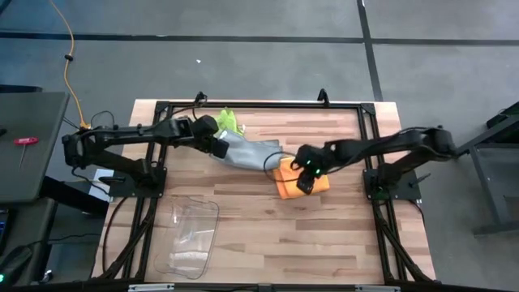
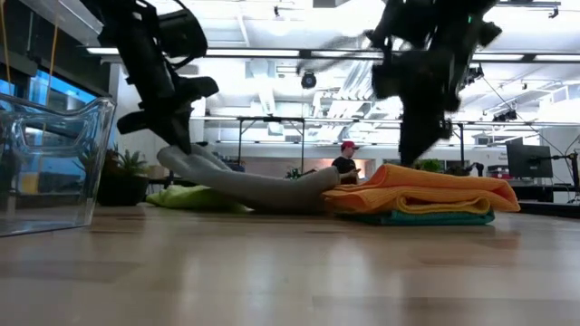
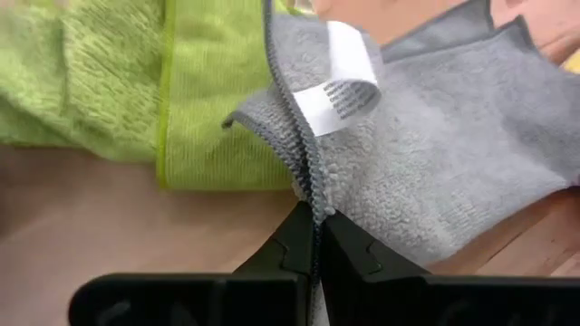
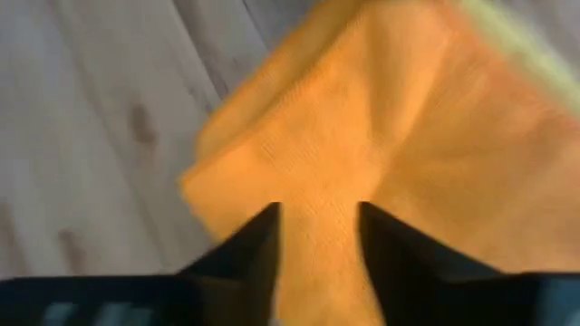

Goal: Fold microfiber towels
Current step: Fold the light blue towel

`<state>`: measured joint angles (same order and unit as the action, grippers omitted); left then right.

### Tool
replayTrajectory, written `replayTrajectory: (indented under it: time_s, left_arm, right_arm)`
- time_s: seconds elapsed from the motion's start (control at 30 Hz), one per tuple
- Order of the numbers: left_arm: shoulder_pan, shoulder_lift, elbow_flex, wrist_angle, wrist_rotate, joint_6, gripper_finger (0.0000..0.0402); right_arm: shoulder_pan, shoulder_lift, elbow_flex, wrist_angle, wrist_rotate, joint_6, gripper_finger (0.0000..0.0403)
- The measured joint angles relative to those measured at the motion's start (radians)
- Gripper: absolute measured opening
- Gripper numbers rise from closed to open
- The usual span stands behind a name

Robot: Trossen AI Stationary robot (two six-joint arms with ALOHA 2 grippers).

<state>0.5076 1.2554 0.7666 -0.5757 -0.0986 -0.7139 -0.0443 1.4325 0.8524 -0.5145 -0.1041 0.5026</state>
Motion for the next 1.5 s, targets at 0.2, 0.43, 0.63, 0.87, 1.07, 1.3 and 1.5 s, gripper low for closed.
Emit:
replayTrajectory:
  time_s: [0.2, 0.43, 0.63, 0.87, 1.07, 1.3, 1.5]
  left_arm:
    - [0.002, 0.007, 0.0, -0.004, 0.005, 0.011, 0.0]
    - [0.003, 0.007, 0.0, -0.004, 0.008, 0.003, 0.0]
    - [-0.005, 0.007, 0.0, -0.004, 0.013, -0.015, 0.0]
    - [-0.005, 0.007, 0.0, -0.005, 0.02, -0.016, 0.0]
    - [-0.008, 0.007, 0.0, -0.005, 0.02, -0.016, 0.0]
    - [-0.05, 0.007, 0.0, -0.005, 0.027, -0.029, 0.0]
    - [-0.102, 0.007, 0.0, -0.022, -0.009, -0.083, 0.0]
  right_arm:
    - [-0.002, 0.124, -0.045, 0.176, 0.02, 0.04, 0.002]
    - [-0.029, 0.22, -0.041, 0.181, 0.034, 0.01, 0.0006]
    - [-0.108, 0.258, -0.037, 0.141, 0.016, -0.083, 0.0003]
    - [-0.273, 0.201, -0.041, -0.002, 0.087, -0.232, 0.0001]
    - [-0.452, 0.175, -0.044, -0.07, 0.106, -0.321, 0.0]
    - [-0.658, 0.168, -0.044, -0.072, 0.113, -0.324, 0.0]
    - [-0.731, 0.155, -0.046, -0.068, 0.048, -0.294, 0.0]
